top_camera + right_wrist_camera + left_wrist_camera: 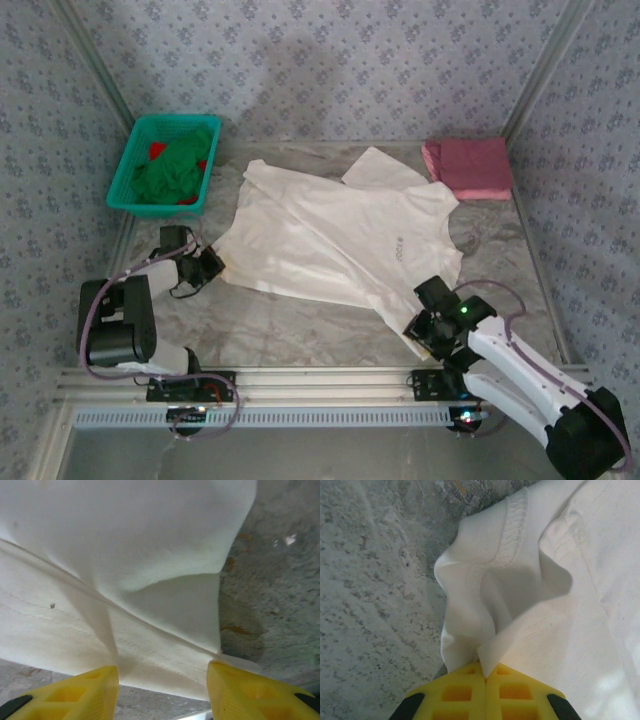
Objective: Fold and stack the t-shirts
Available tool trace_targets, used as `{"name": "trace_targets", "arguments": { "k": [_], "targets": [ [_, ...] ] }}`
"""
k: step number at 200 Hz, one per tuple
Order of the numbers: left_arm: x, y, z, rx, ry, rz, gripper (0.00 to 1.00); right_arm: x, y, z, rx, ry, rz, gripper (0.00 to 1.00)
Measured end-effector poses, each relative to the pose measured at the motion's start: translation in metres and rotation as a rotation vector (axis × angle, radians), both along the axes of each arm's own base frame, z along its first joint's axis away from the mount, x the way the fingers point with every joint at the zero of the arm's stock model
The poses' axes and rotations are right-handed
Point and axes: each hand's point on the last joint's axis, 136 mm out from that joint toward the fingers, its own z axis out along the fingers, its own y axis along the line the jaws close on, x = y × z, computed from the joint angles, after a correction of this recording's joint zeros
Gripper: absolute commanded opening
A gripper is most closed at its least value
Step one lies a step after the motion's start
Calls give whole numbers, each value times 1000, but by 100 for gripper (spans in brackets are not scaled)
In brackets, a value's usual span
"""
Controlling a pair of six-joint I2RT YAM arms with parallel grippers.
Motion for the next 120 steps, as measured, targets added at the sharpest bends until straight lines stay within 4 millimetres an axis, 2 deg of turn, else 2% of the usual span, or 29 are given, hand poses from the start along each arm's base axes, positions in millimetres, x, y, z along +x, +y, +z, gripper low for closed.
{"name": "trace_targets", "arguments": {
  "k": [11, 51, 79, 93, 109, 120],
  "targets": [
    [0, 0, 0, -2, 0, -1, 0, 1, -3, 3, -29, 8, 4, 60],
    [0, 0, 0, -4, 0, 2, 0, 8, -12, 5, -56, -5, -64, 60],
    [0, 0, 0, -4, 1, 2, 0, 14, -13, -2, -54, 11, -96, 42],
    [0, 0, 0, -6, 1, 6, 0, 14, -10, -7, -61, 37, -74, 29],
    [1, 0, 0, -8, 1, 9, 0, 17, -3, -10, -41, 42, -47, 9],
    [1, 0, 1, -11, 1, 14, 0, 20, 1, -11, -32, 52, -48, 4]
  ]
}}
